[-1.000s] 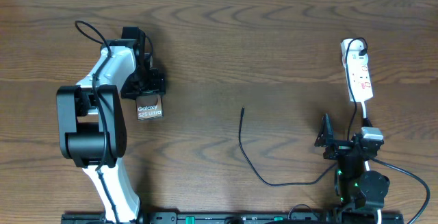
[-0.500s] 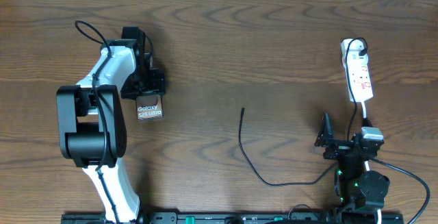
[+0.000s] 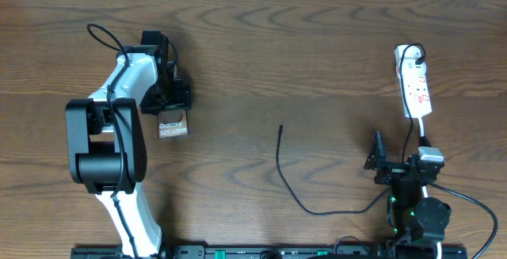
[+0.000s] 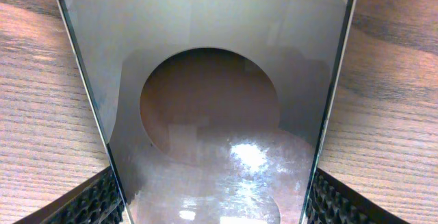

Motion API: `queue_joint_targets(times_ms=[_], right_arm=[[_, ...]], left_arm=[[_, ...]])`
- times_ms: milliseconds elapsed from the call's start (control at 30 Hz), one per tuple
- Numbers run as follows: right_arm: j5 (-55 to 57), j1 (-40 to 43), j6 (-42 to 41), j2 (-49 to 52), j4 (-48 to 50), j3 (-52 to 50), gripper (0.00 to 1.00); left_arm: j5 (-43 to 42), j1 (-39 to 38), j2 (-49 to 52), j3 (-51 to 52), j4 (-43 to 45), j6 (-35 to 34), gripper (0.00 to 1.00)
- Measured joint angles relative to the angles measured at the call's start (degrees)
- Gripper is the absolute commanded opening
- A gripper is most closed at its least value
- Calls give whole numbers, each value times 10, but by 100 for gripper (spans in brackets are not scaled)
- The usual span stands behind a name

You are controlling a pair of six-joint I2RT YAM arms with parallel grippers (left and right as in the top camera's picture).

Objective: Plug charger to phone and switch on socket

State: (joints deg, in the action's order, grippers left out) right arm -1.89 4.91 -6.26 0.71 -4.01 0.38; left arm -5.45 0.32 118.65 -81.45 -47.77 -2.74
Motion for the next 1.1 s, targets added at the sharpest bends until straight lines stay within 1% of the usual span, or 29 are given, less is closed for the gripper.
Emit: queue_joint_targets(times_ms=[233,367,1100], right_arm=[[0,0,0,0,0,0,99],[0,0,0,0,0,0,99],[0,0,0,0,0,0,99]], left_arm=[[0,0,0,0,0,0,77],[0,0,0,0,0,0,73],[0,0,0,0,0,0,72]])
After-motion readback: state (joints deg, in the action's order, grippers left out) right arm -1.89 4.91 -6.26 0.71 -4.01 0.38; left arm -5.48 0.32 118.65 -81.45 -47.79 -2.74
